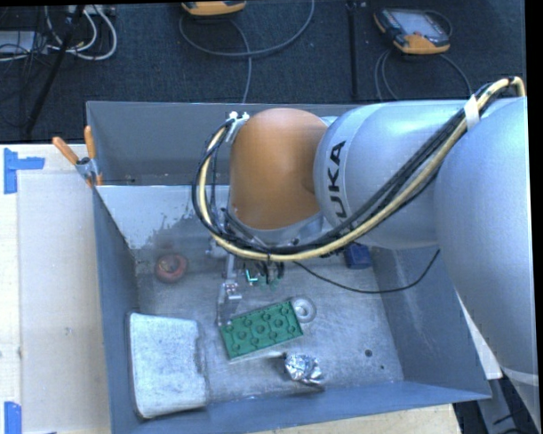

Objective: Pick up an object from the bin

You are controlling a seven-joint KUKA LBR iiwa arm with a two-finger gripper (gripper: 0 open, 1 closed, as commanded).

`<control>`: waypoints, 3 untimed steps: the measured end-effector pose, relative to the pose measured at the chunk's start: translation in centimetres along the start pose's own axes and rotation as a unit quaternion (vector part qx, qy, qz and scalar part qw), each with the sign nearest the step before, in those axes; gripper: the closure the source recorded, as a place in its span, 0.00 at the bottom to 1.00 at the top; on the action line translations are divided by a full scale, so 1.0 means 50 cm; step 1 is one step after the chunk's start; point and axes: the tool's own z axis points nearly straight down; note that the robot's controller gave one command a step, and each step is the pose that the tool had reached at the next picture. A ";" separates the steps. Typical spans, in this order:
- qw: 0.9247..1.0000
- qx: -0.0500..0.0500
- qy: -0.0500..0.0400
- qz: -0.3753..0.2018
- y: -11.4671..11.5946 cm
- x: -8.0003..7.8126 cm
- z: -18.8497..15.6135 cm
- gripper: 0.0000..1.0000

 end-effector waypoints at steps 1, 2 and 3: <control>0.993 -0.001 -0.007 -0.121 -0.076 0.080 0.179 0.00; 0.993 -0.001 -0.005 -0.120 -0.076 0.080 0.176 1.00; 0.978 0.001 -0.007 -0.208 -0.160 0.154 -0.142 1.00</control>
Offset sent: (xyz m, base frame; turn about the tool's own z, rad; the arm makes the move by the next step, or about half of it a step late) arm -0.0425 -0.0393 -0.0908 -0.2439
